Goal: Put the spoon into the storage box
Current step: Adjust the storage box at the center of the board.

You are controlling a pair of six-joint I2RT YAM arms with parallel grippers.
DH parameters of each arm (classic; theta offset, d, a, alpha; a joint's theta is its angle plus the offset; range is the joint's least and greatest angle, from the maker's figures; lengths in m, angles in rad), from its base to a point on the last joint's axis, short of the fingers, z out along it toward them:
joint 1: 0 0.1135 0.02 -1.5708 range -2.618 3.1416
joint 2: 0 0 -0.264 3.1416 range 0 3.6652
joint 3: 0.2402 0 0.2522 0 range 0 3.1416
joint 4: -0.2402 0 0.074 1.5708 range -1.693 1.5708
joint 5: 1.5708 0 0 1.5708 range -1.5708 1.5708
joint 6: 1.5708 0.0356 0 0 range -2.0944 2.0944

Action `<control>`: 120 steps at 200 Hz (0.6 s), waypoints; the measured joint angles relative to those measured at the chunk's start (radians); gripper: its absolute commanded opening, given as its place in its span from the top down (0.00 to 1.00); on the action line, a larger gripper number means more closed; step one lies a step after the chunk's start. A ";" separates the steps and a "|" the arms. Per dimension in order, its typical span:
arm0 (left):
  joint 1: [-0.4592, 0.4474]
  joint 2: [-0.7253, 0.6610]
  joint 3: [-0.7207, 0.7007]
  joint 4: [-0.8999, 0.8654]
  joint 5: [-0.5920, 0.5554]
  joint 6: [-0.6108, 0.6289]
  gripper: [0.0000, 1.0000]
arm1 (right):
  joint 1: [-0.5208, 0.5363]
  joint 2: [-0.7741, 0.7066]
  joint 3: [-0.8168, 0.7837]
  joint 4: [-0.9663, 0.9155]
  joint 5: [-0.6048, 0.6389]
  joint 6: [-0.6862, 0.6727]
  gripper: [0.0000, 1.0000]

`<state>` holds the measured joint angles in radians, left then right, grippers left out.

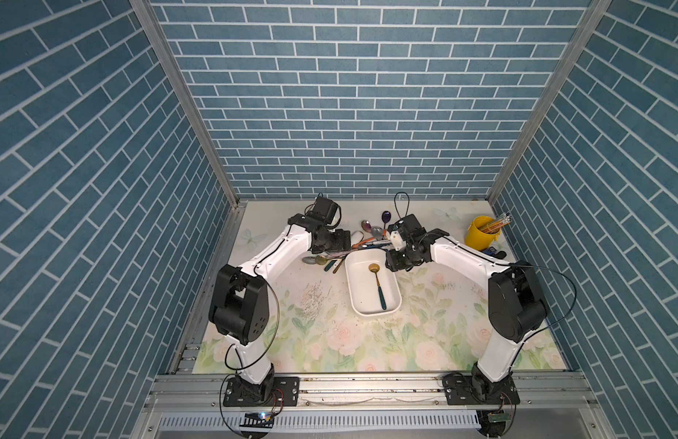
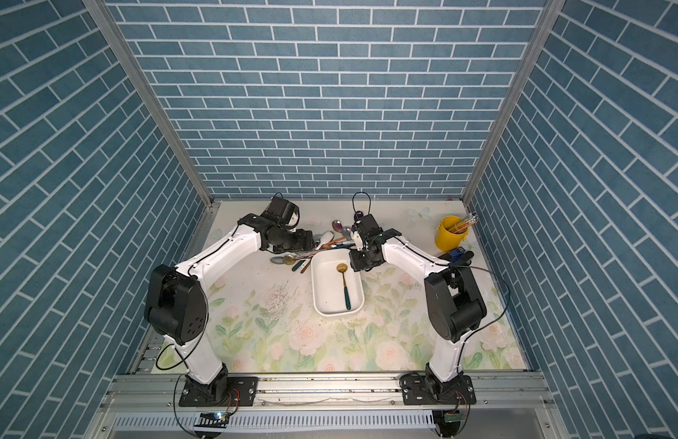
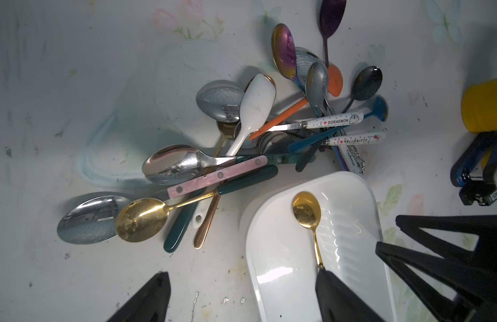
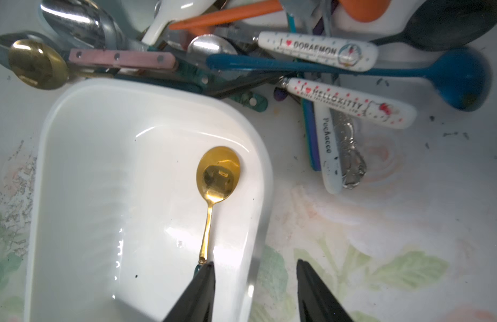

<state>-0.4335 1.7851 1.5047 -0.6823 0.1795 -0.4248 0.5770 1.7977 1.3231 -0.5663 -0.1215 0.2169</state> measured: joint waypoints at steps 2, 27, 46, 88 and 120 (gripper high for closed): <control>0.001 0.000 0.000 0.000 0.000 -0.003 0.12 | 0.001 0.000 -0.002 0.000 0.001 0.000 0.50; 0.008 0.009 0.000 0.012 -0.003 -0.032 0.12 | 0.013 0.001 -0.010 0.013 0.006 0.011 0.56; 0.013 0.016 -0.001 0.030 -0.003 -0.063 0.12 | 0.018 0.003 -0.024 0.027 0.018 0.021 0.65; 0.024 0.025 -0.019 0.099 0.019 -0.165 0.13 | 0.028 0.003 -0.088 0.033 0.042 0.040 0.76; 0.029 0.038 -0.038 0.152 0.045 -0.242 0.13 | 0.042 0.003 -0.110 0.032 0.058 0.049 0.82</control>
<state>-0.4049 1.8229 1.4670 -0.5304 0.2245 -0.6666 0.6186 1.8011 1.2133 -0.5339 -0.0639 0.2657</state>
